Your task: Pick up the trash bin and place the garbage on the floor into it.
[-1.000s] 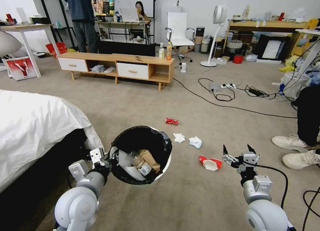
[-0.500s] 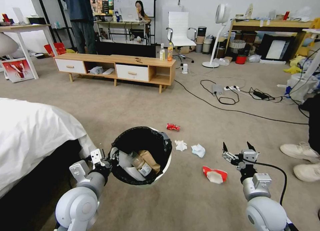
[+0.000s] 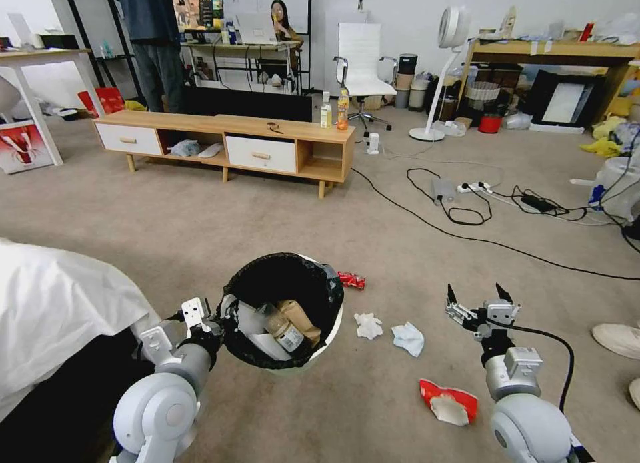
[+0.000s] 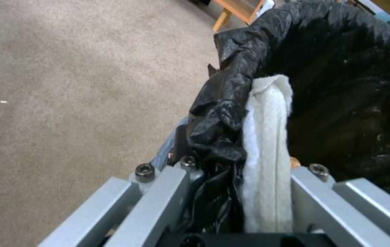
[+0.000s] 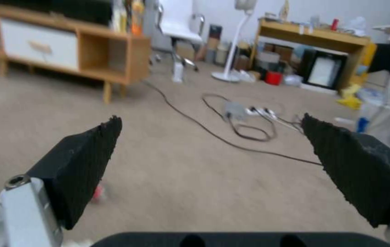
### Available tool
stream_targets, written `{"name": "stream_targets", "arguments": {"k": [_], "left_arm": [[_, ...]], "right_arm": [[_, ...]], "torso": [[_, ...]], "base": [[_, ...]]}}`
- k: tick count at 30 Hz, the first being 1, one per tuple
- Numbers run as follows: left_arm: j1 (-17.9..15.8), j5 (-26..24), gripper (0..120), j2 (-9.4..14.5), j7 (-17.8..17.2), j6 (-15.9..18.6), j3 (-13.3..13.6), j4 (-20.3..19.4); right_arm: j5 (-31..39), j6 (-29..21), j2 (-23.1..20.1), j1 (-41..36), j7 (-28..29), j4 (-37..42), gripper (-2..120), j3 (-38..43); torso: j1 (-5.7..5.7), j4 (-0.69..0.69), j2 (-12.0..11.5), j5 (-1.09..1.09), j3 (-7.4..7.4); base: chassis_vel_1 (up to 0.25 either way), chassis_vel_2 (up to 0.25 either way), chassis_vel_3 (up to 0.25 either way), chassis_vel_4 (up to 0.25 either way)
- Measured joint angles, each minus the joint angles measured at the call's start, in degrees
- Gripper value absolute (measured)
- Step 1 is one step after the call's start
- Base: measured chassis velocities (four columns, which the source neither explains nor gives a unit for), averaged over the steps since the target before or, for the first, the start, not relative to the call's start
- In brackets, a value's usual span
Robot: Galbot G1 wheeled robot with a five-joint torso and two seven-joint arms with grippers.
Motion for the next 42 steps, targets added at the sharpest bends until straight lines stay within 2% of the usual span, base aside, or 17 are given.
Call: {"name": "stream_targets", "arguments": {"k": [3,4,6,8,11,13,14,15,17,18,20,21,22,23,25,33,42], "left_arm": [[0.0,0.0,7,0.0,0.0,0.0,-0.1,0.0],[0.1,0.0,7,0.0,0.0,0.0,-0.2,-0.1],[0.2,0.0,7,0.1,0.0,0.0,-0.2,-0.1],[0.4,0.0,7,0.1,0.0,0.0,-0.4,-0.2],[0.5,0.0,7,0.1,0.0,0.0,-0.4,-0.2],[0.7,0.0,7,0.1,0.0,-0.1,-0.6,-0.3],[0.8,-0.1,7,0.2,0.1,-0.1,-0.7,-0.4],[0.8,-0.1,7,0.2,0.1,-0.1,-0.7,-0.4],[0.9,-0.1,7,0.3,0.2,-0.1,-0.8,-0.4],[0.9,-0.1,7,0.3,0.2,-0.1,-0.8,-0.4],[1.0,-0.1,7,0.3,0.3,-0.2,-0.9,-0.4],[1.0,-0.1,7,0.3,0.3,-0.2,-0.9,-0.4],[1.1,-0.1,7,0.2,0.4,-0.2,-0.9,-0.4],[1.1,-0.1,7,0.2,0.4,-0.2,-0.9,-0.4],[1.3,0.1,7,0.2,0.6,-0.3,-0.8,-0.3],[2.0,0.6,7,-0.1,0.8,-0.5,-0.5,-0.5],[2.7,1.3,7,-0.3,1.1,-0.7,-0.3,-0.6]], "right_arm": [[-0.9,-2.4,-0.5,-0.5,0.1,0.1,100,0.5],[-1.2,-6.3,-1.4,-1.4,-0.4,0.6,100,1.3],[-1.2,-8.1,-2.0,-1.9,-1.2,0.8,100,1.8],[-4.3,-12.6,-3.7,-3.6,-7.4,0.5,100,4.5],[-6.5,-12.6,-4.2,-4.0,-10.2,-0.5,100,5.6],[-9.4,-10.9,-5.5,-5.3,-17.6,-2.5,100,7.8],[-10.7,-8.1,-6.9,-6.5,-25.1,-4.3,100,9.6],[-10.7,-8.1,-6.9,-6.5,-25.1,-4.3,100,9.6],[-13.7,-4.6,-7.9,-7.7,-33.7,-6.5,100,11.8],[-13.7,-4.6,-7.9,-7.7,-33.7,-6.5,100,11.8],[-19.1,4.8,-8.7,-7.6,-47.5,-12.4,100,14.6],[-19.1,4.8,-8.7,-7.6,-47.5,-12.4,100,14.6],[-21.2,8.4,-8.7,-7.2,-53.6,-14.9,100,15.6],[-21.2,8.4,-8.7,-7.2,-53.6,-14.9,100,15.6],[-24.0,13.9,-8.5,-5.7,-63.5,-19.1,100,16.6],[-27.0,20.9,-6.8,-1.4,-73.4,-24.9,100,13.4],[-31.3,25.6,-6.0,0.8,-74.4,-30.4,100,11.8]], "torso": [[-0.01,0.0,0.0,0.0,-0.01],[-0.01,0.0,0.0,0.0,-0.01],[-0.01,0.0,0.0,0.0,-0.02],[-0.01,0.0,0.0,0.01,-0.02],[-0.01,0.03,0.0,-0.01,-0.01],[-0.01,0.03,0.0,0.02,-0.01],[-0.01,0.03,0.0,0.0,-0.01],[-0.01,0.03,0.0,0.0,-0.01],[-0.01,0.0,0.0,0.01,-0.01],[-0.01,0.0,0.0,0.01,-0.01],[-0.01,0.01,0.0,-0.01,-0.02],[-0.01,0.01,0.0,-0.01,-0.02],[-0.01,0.01,0.0,0.04,-0.01],[-0.01,0.01,0.0,0.04,-0.01],[-0.01,0.01,0.0,-0.01,-0.01],[-0.01,0.03,0.0,0.0,-0.01],[-0.01,0.01,0.0,0.0,-0.01]], "base": [[0.0,0.0,0.0,0.0],[0.04,-0.063,-0.046,0.057],[0.046,-0.063,-0.046,0.055],[0.007,-0.014,-0.022,0.026],[0.0,0.0,0.0,0.0],[0.0,0.0,0.0,0.0],[0.0,0.0,0.0,0.0],[0.0,0.0,0.0,0.0],[0.0,0.0,0.0,0.0],[0.0,0.0,0.0,0.0],[0.0,0.0,0.0,0.0],[0.0,0.0,0.0,0.0],[0.0,0.0,0.0,0.0],[0.0,0.0,0.0,0.0],[0.0,0.0,0.0,0.0],[0.0,0.0,0.0,0.0],[0.0,0.0,0.0,0.0]]}}
